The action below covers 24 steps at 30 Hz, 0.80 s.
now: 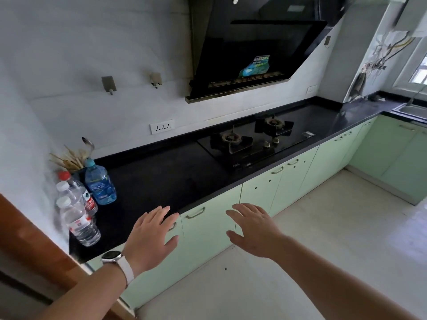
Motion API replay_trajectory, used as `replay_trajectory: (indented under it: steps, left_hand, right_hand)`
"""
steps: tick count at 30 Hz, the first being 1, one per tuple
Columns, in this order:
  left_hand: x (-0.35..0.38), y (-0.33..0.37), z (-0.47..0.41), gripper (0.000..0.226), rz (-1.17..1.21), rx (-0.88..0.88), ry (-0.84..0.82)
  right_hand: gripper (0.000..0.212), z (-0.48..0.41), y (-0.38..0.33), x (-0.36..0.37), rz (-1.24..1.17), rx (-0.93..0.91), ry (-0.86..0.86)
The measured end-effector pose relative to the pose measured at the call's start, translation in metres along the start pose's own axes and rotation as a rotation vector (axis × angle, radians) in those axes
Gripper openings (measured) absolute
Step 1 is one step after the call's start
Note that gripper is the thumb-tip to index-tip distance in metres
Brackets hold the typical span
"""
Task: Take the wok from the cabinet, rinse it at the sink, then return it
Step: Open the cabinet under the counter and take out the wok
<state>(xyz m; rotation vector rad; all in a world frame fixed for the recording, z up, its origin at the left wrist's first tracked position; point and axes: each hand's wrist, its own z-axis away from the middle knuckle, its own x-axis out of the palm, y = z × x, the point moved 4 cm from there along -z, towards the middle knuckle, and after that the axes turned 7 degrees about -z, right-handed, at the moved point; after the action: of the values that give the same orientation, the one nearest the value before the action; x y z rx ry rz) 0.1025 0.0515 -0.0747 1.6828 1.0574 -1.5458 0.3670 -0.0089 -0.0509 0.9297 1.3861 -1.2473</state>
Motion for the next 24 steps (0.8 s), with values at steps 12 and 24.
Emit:
replay_trajectory:
  steps: [12, 24]
  left_hand:
    - [0.094, -0.073, -0.031, 0.058, 0.069, -0.092, -0.161]
    - [0.171, -0.091, -0.069, 0.061, 0.091, -0.164, -0.196]
  right_hand:
    - [0.063, -0.107, -0.023, 0.049, 0.053, -0.077, -0.158]
    - [0.064, -0.207, -0.02, 0.117, 0.139, -0.299, -0.245]
